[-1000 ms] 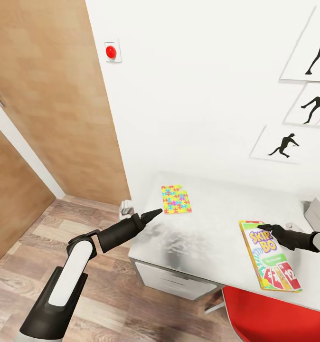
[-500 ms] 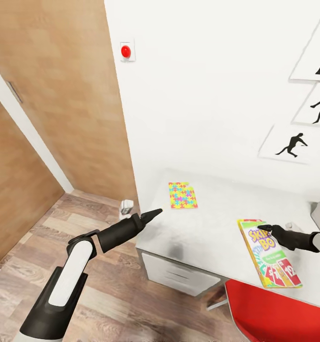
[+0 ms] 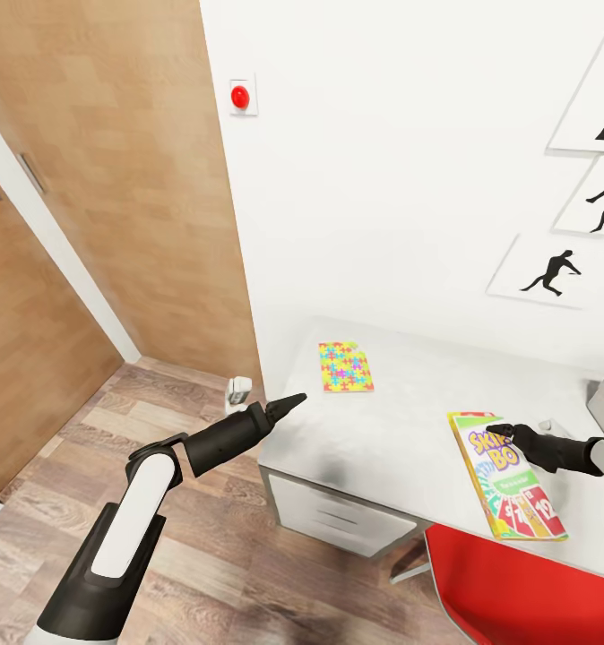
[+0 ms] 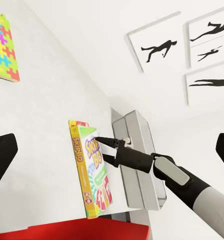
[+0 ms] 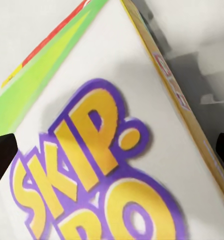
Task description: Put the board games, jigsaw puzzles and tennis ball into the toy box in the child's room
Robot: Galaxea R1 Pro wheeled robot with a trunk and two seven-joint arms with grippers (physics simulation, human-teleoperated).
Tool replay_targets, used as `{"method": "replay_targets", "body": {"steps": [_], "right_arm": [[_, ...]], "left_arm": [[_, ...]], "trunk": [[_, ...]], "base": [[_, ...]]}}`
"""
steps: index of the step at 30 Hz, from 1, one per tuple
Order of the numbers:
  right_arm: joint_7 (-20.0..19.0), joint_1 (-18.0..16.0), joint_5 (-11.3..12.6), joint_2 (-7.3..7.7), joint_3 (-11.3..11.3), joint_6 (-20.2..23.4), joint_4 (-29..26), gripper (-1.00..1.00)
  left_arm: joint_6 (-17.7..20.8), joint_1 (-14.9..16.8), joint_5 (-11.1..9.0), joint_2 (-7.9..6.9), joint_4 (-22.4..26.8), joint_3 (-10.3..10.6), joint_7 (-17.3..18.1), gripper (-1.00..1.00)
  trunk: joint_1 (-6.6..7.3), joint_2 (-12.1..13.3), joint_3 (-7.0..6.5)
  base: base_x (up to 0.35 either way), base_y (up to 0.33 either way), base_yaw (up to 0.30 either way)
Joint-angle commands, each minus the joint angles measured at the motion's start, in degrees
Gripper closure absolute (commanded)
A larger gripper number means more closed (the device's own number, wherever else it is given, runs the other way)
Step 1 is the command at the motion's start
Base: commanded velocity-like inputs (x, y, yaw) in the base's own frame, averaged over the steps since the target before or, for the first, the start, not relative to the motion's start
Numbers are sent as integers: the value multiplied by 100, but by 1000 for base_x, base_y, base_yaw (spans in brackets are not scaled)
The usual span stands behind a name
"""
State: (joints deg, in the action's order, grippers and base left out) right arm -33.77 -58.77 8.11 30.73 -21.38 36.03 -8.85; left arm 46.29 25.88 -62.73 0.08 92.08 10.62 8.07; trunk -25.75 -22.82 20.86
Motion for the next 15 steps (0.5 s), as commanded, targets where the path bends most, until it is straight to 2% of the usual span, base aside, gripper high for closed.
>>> {"method": "replay_targets", "body": {"steps": [1, 9, 15], "right_arm": [[10, -3, 59, 3, 11, 46, -2, -100], [10, -3, 53, 3, 11, 52, -2, -100], [10, -3, 46, 3, 11, 53, -3, -100]], "left_arm": [[20, 4, 16, 1, -1, -4, 21, -100], [20, 4, 16, 1, -4, -2, 19, -100], [20, 4, 16, 1, -3, -5, 13, -100]], "trunk": [[-3, -10, 9], [-3, -10, 9], [-3, -10, 1]], "base": [[-4, 0, 2], [-2, 0, 6], [-1, 0, 128]]}}
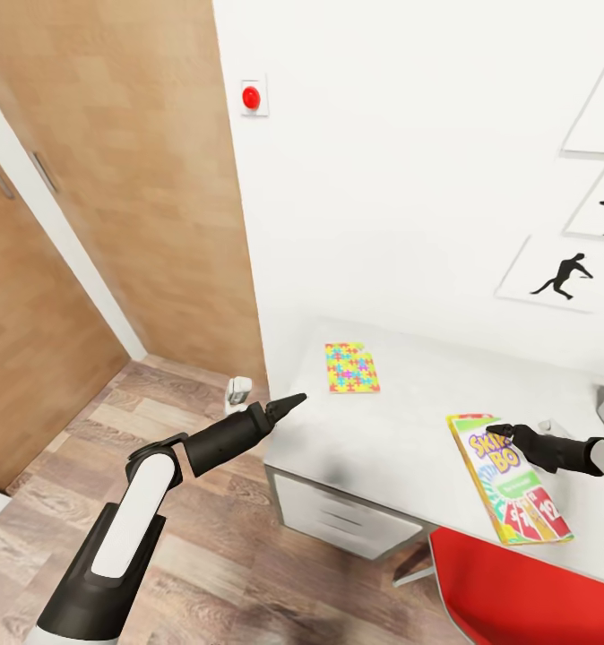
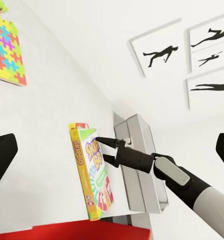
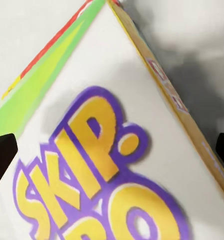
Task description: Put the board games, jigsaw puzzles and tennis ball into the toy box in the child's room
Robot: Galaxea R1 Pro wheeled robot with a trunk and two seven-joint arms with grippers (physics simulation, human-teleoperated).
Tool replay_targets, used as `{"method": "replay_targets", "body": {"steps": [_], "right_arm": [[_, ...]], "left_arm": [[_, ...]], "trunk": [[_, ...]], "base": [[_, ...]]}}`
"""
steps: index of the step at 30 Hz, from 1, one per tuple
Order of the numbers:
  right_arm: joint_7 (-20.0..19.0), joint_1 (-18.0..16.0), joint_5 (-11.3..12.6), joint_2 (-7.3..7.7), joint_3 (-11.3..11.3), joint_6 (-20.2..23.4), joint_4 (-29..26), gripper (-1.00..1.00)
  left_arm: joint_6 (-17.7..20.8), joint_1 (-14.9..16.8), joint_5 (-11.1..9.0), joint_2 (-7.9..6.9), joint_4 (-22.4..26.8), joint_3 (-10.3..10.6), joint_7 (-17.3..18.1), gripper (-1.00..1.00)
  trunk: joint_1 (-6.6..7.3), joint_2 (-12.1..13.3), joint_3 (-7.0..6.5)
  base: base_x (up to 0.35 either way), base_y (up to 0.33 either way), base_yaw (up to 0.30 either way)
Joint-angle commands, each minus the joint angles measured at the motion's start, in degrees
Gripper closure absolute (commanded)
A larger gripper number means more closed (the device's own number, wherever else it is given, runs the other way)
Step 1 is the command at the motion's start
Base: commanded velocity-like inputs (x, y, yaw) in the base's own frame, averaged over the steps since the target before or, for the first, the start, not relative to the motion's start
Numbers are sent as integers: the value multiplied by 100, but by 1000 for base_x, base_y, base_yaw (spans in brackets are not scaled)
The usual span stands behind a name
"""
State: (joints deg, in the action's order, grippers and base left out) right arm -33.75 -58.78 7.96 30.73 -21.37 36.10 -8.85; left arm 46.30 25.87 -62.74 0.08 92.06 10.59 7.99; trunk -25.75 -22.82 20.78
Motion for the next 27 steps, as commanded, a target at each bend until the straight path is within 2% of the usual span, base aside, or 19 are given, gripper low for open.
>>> {"method": "replay_targets", "body": {"steps": [1, 12, 27], "right_arm": [[8, -2, 60, 3, 10, 47, -3, -100], [8, -2, 65, 3, 10, 54, -3, -100], [8, -2, 69, 3, 10, 55, -10, -100]], "left_arm": [[19, 5, 16, 1, -1, -2, 21, -100], [19, 5, 16, 1, 1, -1, 19, -100], [19, 5, 16, 1, -3, -4, -1, -100]], "trunk": [[-3, -10, 7], [-3, -10, -16], [-3, -10, -22]], "base": [[0, 0, 201], [0, 0, 196], [-1, 0, 34]]}}
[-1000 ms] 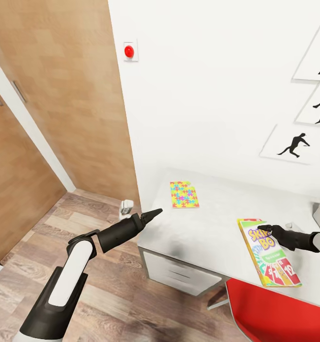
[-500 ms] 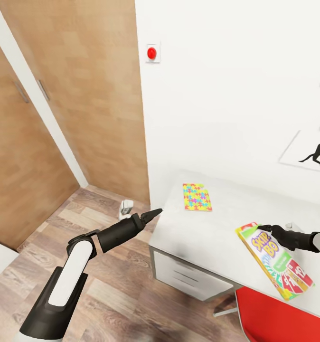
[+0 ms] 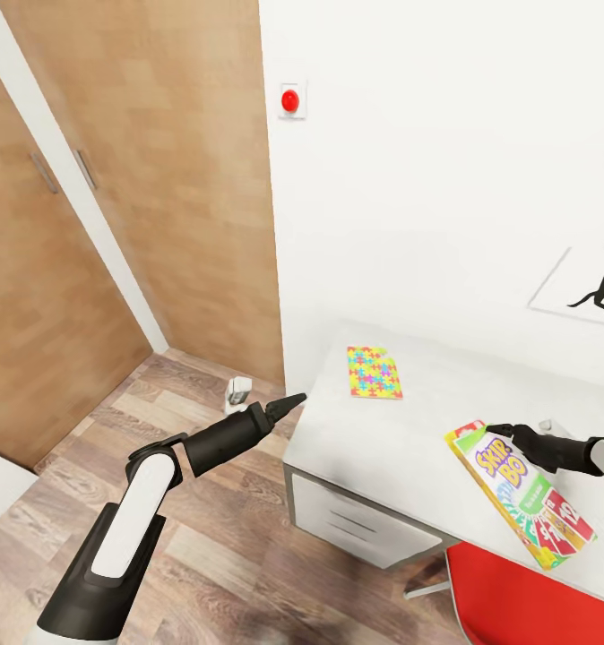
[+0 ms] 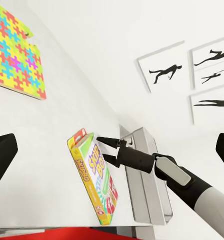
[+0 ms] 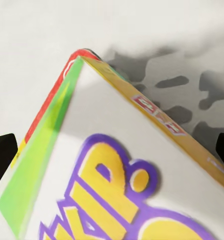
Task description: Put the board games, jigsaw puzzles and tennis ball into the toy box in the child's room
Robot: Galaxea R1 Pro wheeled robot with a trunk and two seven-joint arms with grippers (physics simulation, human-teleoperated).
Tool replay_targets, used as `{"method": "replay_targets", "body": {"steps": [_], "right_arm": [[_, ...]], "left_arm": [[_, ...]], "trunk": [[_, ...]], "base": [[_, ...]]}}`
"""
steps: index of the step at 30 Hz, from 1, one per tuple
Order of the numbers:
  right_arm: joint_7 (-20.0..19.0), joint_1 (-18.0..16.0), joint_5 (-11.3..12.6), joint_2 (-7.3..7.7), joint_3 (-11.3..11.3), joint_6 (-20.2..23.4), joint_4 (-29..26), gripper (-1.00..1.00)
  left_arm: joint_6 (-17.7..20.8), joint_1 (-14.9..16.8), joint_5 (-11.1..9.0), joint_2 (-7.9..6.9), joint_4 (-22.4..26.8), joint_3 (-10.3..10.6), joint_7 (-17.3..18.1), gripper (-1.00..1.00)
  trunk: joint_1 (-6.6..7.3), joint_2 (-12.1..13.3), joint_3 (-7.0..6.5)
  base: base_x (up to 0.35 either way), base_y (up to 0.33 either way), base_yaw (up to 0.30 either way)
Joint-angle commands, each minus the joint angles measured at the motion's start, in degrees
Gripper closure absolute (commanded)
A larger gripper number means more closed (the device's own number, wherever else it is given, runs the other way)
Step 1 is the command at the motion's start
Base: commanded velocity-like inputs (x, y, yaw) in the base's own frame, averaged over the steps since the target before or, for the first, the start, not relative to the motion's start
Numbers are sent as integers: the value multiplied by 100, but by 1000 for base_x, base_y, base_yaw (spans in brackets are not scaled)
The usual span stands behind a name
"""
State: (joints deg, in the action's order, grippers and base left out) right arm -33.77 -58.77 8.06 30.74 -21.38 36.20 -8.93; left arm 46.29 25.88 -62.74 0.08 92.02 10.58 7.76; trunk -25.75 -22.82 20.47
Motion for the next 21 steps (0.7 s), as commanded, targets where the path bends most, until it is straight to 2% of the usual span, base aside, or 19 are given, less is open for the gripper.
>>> {"method": "replay_targets", "body": {"steps": [1, 10, 21], "right_arm": [[12, -3, 58, 3, 11, 45, -2, -100], [21, -3, 52, 3, 11, 45, -3, -100], [34, -3, 46, 16, 11, 43, -8, -100]], "left_arm": [[20, 4, 16, 1, 1, -3, 19, -100], [20, 4, 16, 1, 1, -4, 31, -100], [20, 4, 16, 1, 0, -4, 28, -100]], "trunk": [[-3, -10, 10], [-3, -10, 9], [-3, -10, 9]], "base": [[-43, 0, 6], [-137, 0, 3], [-42, 0, 0]]}}
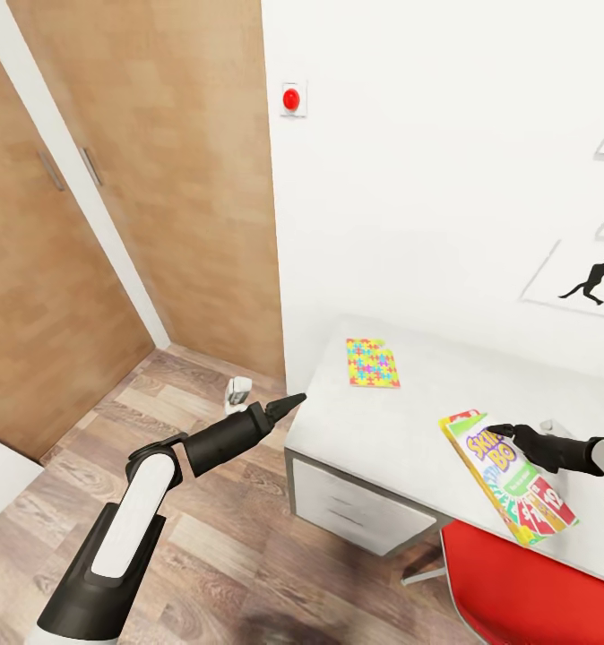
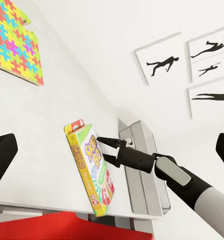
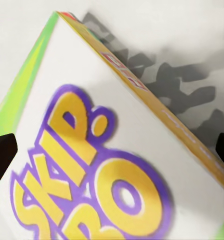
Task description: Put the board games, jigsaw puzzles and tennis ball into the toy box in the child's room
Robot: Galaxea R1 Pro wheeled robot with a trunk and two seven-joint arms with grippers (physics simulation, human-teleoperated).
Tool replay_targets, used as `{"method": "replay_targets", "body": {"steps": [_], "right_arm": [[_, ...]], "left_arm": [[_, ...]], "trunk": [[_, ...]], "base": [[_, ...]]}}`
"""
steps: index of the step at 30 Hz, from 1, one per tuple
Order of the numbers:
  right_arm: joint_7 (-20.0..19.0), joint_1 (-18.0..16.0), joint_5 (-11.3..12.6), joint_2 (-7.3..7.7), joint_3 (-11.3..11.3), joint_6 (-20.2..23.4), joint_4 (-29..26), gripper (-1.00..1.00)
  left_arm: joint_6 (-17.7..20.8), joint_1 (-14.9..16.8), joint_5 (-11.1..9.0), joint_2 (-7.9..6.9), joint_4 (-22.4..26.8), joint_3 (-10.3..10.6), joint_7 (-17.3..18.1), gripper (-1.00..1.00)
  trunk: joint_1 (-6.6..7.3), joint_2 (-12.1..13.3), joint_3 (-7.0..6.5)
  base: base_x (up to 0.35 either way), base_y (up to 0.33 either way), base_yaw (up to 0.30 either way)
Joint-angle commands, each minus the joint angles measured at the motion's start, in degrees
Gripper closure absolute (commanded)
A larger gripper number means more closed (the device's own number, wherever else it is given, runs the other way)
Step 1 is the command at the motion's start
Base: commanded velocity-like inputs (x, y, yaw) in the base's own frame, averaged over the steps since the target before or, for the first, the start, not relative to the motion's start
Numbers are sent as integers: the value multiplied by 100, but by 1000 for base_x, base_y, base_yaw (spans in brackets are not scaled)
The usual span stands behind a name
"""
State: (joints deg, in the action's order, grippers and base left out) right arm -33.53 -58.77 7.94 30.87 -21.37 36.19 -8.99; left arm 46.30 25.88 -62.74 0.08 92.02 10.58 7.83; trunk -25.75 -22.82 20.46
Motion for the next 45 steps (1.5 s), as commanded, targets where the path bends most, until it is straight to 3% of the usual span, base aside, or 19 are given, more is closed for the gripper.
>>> {"method": "replay_targets", "body": {"steps": [1, 45], "right_arm": [[11, -3, 59, 5, 10, 43, -3, -100], [22, -3, 41, 44, 10, 55, -11, -100]], "left_arm": [[20, 4, 16, 1, 1, -3, 17, -100], [20, 4, 16, 2, 1, 5, -16, -100]], "trunk": [[-3, -10, 10], [-3, -10, 10]], "base": [[-11, 0, 0], [-1, 0, 0]]}}
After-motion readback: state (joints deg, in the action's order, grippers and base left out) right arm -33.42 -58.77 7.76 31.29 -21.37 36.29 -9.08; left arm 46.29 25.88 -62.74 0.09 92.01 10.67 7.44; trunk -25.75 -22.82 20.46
